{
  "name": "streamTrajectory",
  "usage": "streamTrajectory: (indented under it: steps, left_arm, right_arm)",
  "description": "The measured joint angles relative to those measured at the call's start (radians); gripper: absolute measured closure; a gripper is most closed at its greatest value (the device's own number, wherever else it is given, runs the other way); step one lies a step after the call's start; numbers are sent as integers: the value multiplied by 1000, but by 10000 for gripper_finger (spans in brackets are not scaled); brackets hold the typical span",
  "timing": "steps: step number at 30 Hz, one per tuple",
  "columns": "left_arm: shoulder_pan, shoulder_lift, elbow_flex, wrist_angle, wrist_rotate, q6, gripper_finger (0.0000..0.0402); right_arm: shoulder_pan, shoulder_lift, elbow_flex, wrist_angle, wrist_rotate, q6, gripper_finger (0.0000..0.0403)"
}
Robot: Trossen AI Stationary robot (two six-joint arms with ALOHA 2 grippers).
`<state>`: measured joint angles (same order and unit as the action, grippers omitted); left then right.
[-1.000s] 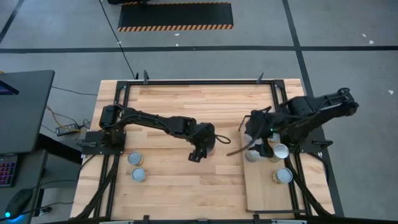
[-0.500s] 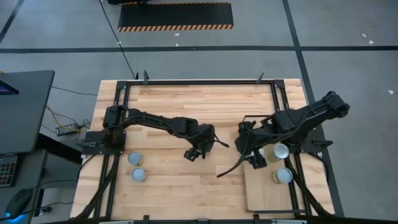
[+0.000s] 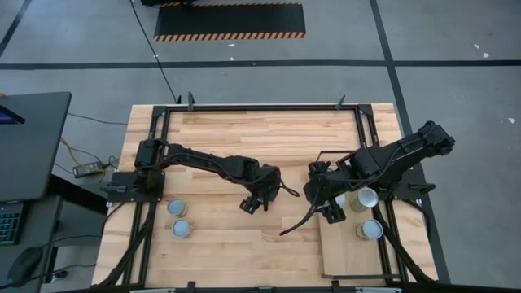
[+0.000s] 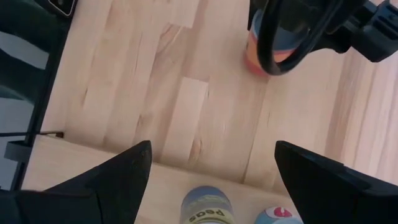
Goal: Pick and place cans onto a shelf
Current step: Put the canned mixed fruits on the shelf
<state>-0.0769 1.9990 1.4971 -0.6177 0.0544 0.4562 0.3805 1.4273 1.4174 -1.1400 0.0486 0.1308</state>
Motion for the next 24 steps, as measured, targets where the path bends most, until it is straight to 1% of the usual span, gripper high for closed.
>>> streamTrajectory:
  steps: [6, 11, 13, 15, 20, 22, 24]
  left_arm:
    - [0, 0, 0, -3, 2, 8, 91]
    - [-6, 0, 0, -16, 2, 1, 119]
    - [-7, 0, 0, -13, 1, -11, 120]
    - [-9, 0, 0, -16, -13, -26, 104]
    - [-11, 0, 0, -17, -57, -53, 38]
    - [-11, -2, 3, -33, -73, -50, 22]
    - [-11, -9, 16, -74, -73, -55, 14]
  right_arm:
    - [0, 0, 0, 1, 0, 7, 55]
    - [0, 0, 0, 2, 0, 8, 55]
    - [0, 0, 0, 2, 0, 8, 55]
    - [0, 0, 0, 3, 0, 8, 55]
    - [-3, 3, 0, 34, 1, 3, 55]
    - [-4, 12, 0, 49, 1, -1, 55]
    - [-4, 28, 0, 59, 4, -5, 55]
